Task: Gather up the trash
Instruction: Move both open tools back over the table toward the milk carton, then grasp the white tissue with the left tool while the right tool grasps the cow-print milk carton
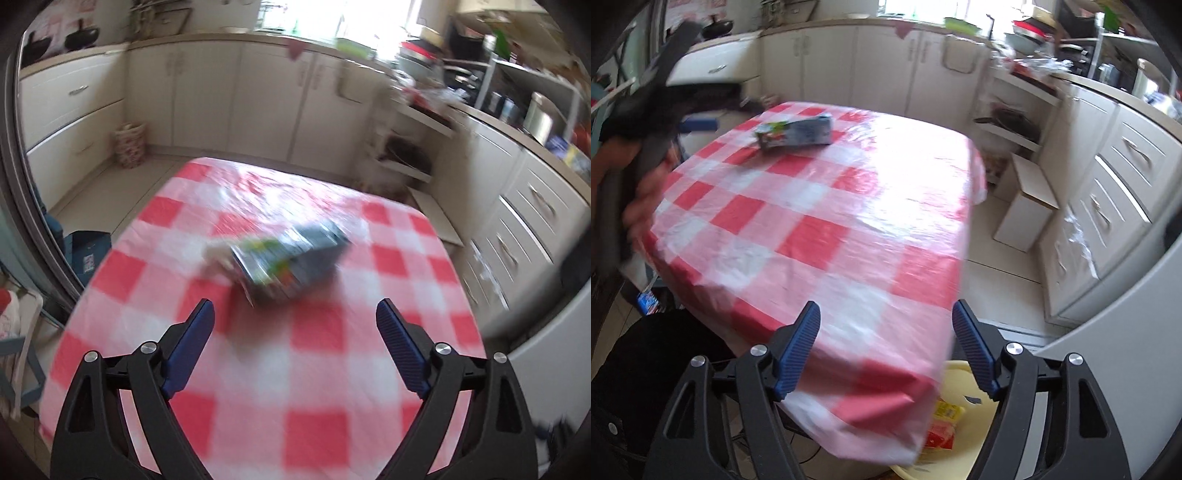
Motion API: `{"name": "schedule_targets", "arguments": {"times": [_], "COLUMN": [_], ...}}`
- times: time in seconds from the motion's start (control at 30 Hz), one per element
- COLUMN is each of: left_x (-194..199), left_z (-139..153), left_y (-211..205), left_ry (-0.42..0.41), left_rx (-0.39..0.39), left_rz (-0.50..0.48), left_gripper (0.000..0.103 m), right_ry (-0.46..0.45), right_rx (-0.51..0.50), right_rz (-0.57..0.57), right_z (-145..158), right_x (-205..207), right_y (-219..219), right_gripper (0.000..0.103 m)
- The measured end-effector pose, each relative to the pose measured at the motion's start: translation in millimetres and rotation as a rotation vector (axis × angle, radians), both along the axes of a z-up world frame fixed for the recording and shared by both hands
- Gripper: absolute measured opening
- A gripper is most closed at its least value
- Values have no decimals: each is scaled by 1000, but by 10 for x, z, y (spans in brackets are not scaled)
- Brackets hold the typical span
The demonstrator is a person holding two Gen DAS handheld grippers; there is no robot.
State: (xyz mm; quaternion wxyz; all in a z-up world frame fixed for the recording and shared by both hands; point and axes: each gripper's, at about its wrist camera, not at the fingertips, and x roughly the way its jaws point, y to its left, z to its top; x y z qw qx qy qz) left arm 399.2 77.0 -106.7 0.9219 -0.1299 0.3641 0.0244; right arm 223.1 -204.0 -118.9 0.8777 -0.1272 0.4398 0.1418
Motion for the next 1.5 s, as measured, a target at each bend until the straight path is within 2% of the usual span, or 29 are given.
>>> {"name": "schedule_targets", "arguments": {"times": [0.13, 0.3, 0.4, 0.47, 0.57, 0.77, 0.87, 0.93, 1.1, 1.23, 1.33, 1.4, 1.47, 1.5], "left_x": [557, 1228, 1500, 1583, 1554, 1234, 945, 756, 430, 208, 86, 105, 197, 241], "left_z": [-88, -398, -605, -692, -704, -757, -754, -735, -729, -671, -502, -416, -385, -388], "left_y": [310, 560, 574, 444, 262, -9, -350, -542, -747, -723, -534, -385, -241, -179], "left_ry": [21, 105, 183, 225, 235, 270, 276, 281, 291, 288, 228, 187, 160, 156], "left_rx": [-19, -119, -159, -156, -154, -235, -157, -134, -143, -189, -178, -140, -52, -34], "left_rz": [50, 100, 64, -21, -131, -264, -350, -406, -496, -561, -522, -445, -324, -289], "left_gripper": [89, 90, 90, 90, 90, 89, 89, 89, 89, 89, 89, 89, 89, 89], "right_ry": [20, 38, 35, 35, 35, 57, 70, 89, 136, 187, 224, 246, 261, 260], "right_rx": [-4, -5, 2, 5, 22, 102, 150, 187, 266, 343, 422, 467, 495, 496], "right_rz": [39, 59, 58, 52, 39, -1, -30, -56, -122, -182, -222, -236, -242, -240], "right_z": [-75, -146, -154, -153, -138, -103, -87, -93, -129, -180, -215, -234, -247, -246], "right_x": [102, 203, 248, 284, 336, 407, 442, 473, 561, 623, 672, 731, 788, 807], "right_y": [182, 303, 329, 327, 313, 261, 206, 157, 33, -109, -188, -184, -111, -69], "right_gripper": [71, 71, 71, 71, 71, 71, 71, 71, 71, 71, 71, 71, 71, 71]}}
